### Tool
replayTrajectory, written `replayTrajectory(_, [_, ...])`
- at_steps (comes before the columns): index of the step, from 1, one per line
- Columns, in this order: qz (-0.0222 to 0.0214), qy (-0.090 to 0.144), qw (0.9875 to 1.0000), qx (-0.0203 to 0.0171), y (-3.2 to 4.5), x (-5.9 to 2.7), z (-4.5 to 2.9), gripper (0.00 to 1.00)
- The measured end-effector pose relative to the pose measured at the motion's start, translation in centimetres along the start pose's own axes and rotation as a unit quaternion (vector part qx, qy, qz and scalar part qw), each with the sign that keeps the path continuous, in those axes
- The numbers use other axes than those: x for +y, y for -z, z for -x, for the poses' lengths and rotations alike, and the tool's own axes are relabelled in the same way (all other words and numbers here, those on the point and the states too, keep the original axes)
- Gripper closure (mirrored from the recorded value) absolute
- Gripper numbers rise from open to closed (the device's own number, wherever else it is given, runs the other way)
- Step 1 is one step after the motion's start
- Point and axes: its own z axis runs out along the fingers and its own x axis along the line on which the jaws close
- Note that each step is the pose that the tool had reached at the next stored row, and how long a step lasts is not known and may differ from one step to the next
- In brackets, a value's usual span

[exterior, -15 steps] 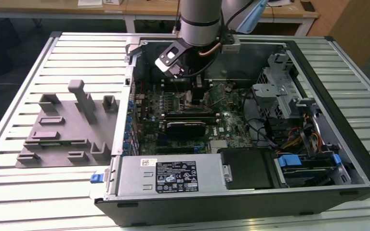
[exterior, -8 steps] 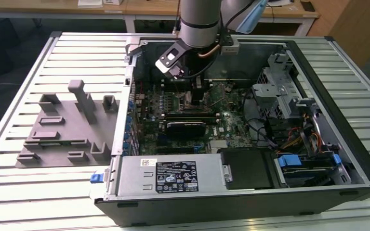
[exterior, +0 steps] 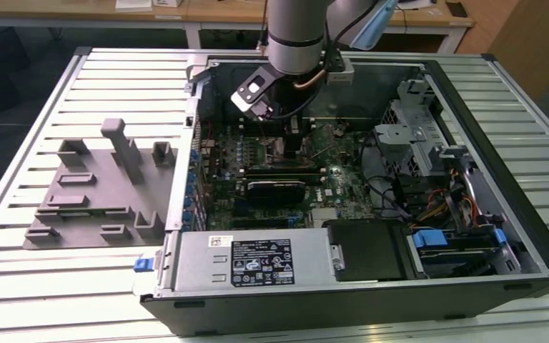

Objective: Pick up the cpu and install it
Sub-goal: 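Place the cpu into insertion slot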

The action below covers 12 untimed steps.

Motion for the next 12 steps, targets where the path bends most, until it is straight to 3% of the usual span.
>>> replayTrajectory(12, [0.0, 0.0, 1.0, -0.0004, -1.11, -0.04, -0.33, 0.46])
